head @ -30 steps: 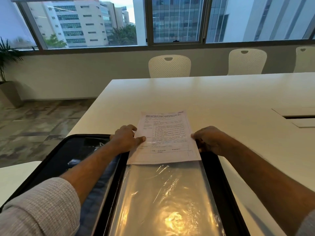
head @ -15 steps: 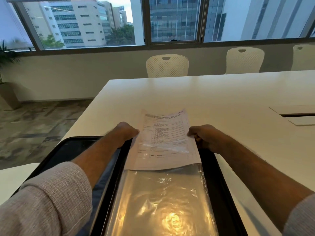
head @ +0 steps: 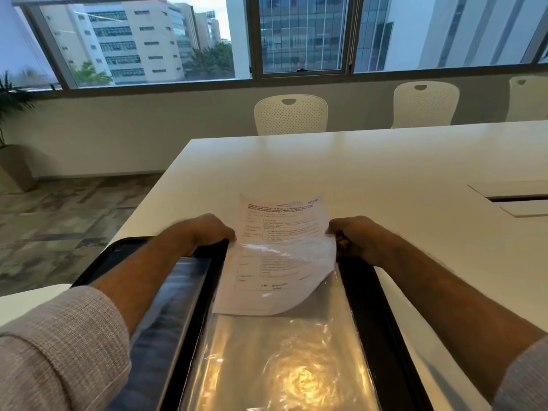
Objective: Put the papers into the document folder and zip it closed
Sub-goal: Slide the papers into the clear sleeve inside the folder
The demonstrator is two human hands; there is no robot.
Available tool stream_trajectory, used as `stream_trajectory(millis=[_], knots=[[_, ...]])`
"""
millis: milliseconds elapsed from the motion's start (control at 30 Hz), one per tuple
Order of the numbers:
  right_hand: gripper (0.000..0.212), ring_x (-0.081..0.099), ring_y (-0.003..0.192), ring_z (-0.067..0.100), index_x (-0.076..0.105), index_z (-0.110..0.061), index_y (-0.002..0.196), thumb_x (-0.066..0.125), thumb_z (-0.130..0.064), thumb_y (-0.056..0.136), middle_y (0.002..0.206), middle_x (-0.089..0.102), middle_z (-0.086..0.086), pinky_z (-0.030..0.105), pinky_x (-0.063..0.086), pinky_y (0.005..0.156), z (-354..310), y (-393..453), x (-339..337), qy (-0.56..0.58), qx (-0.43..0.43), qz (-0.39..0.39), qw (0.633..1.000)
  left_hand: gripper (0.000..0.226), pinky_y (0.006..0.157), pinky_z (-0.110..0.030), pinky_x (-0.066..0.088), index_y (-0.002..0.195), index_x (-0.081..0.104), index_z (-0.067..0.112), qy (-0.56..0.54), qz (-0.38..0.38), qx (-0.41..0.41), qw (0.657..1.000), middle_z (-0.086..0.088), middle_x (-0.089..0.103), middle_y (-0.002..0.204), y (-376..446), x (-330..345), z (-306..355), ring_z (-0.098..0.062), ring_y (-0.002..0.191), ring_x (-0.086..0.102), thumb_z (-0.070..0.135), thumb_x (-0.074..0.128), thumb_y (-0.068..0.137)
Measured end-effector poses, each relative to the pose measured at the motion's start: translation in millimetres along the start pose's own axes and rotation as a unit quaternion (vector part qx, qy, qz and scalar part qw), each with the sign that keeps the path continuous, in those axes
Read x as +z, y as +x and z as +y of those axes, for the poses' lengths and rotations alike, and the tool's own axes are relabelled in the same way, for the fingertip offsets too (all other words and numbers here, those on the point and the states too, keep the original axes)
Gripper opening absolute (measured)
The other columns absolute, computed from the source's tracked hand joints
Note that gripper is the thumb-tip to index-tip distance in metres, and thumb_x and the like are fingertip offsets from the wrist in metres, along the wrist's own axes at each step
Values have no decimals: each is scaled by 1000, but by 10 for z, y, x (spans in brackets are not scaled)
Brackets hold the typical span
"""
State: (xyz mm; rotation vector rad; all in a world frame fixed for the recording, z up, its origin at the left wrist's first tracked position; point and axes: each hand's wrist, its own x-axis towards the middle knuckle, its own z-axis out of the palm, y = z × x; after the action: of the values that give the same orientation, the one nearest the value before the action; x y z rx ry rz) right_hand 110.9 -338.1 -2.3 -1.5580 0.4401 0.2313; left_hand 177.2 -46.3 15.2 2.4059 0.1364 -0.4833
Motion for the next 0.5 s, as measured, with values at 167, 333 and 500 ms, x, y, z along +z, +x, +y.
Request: stream_trajectory(millis=[167,333,500], knots=[[28,73,75,26,60,-1,108,61,-6,80,86,74,13,39,60,71,-20,-73,-16,4,-13,-35,999,34,86,-38,55,101,70,3,-74,53,22,996,-12,71,99,14,148,-29,-28,91,68,35,67,90],[38,56,60,14,57,-8,119,69,-20,85,87,70,10,24,48,54,-30,-216,-146,-96,16,-191,977,16,82,-35,55,89,71,8,-89,88,40,991,-10,72,91,27,237,-69,-23,82,68,24,70,89],[44,69,99,33,54,-5,120,66,7,80,112,70,17,34,59,71,110,-231,-206,-86,1,-184,979,22,79,-37,56,89,71,10,-107,83,39,990,-7,73,88,9,253,-59,-23,81,70,32,67,90]])
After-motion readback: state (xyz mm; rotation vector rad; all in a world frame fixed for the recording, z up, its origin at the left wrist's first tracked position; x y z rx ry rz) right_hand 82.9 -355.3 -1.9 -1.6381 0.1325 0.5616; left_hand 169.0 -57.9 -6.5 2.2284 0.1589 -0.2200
